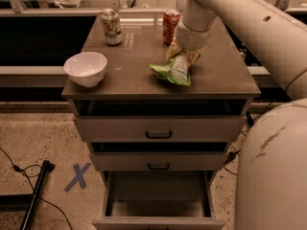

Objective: Place green rice chip bag into bottom drawer

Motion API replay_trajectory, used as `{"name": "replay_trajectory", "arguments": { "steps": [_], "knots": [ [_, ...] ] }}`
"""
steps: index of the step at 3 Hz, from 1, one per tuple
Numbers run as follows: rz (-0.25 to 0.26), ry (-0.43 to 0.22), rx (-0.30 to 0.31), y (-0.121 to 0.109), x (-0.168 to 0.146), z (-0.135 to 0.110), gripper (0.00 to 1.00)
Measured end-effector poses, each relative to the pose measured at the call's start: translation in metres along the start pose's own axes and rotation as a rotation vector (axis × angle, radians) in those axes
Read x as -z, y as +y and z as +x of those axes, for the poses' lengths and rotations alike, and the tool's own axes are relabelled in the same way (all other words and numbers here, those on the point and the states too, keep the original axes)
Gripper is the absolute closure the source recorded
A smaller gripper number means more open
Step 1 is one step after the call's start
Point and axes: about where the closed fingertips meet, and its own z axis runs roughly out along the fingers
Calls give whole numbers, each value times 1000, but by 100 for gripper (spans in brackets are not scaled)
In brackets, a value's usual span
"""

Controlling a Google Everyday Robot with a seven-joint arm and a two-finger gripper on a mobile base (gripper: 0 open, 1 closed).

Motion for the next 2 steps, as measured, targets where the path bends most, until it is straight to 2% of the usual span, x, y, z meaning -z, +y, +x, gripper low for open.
{"name": "replay_trajectory", "arguments": {
  "steps": [1,2],
  "knots": [
    [144,-104,-61,-1,6,4,96],
    [238,-95,-134,2,51,4,100]
  ]
}}
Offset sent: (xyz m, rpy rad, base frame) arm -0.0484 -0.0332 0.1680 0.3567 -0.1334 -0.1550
